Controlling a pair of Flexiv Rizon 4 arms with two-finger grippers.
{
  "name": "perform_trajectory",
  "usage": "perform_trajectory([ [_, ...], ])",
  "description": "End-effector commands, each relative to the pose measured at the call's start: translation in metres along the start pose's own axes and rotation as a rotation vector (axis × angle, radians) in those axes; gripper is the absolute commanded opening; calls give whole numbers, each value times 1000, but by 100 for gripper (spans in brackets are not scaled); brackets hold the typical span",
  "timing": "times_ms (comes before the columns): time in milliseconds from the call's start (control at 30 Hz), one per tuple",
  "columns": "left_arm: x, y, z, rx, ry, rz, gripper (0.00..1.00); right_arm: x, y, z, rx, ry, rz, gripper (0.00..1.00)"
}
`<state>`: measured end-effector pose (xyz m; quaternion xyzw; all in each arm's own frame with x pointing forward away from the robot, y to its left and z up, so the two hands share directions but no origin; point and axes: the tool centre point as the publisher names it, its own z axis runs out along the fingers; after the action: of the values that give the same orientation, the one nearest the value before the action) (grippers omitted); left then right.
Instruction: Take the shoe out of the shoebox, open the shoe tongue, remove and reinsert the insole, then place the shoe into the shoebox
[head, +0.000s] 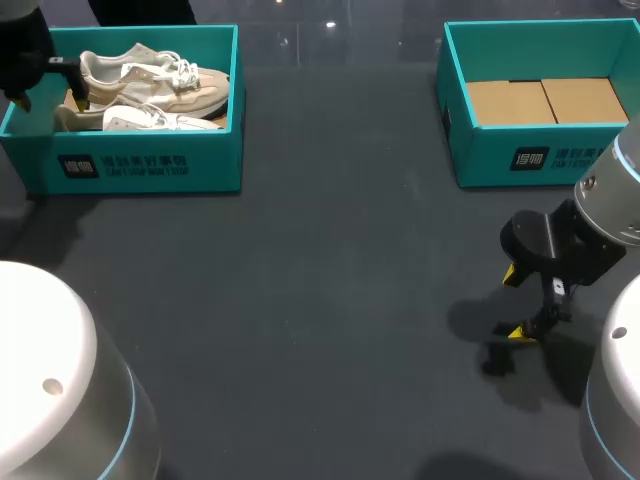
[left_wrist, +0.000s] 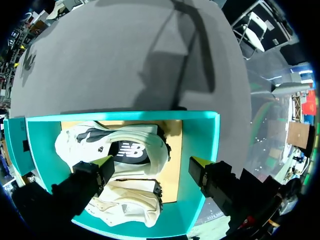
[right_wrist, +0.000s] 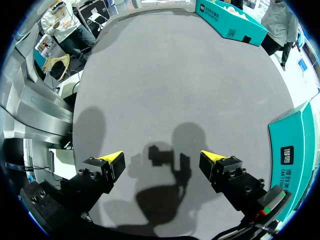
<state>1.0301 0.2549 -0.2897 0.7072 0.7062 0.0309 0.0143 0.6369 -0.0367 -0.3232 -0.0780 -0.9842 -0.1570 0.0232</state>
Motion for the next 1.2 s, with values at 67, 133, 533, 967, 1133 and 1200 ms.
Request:
perform_trajectory([
  [67,1,8,11,19,0,8,96,1,0,0,0,-2,0,100],
  [133,1,10,17,26,5,11,93,1,0,0,0,-2,0,100],
  [533,4,17,46,57,27,42,90,1,0,0,0,-2,0,100],
  [967,8,19,67,100,31,52,81,1,0,0,0,-2,0,100],
  [1133,8,19,75,113,36,60,80,1,0,0,0,-2,0,100],
  [1200,8,19,78,119,39,62,77,1,0,0,0,-2,0,100],
])
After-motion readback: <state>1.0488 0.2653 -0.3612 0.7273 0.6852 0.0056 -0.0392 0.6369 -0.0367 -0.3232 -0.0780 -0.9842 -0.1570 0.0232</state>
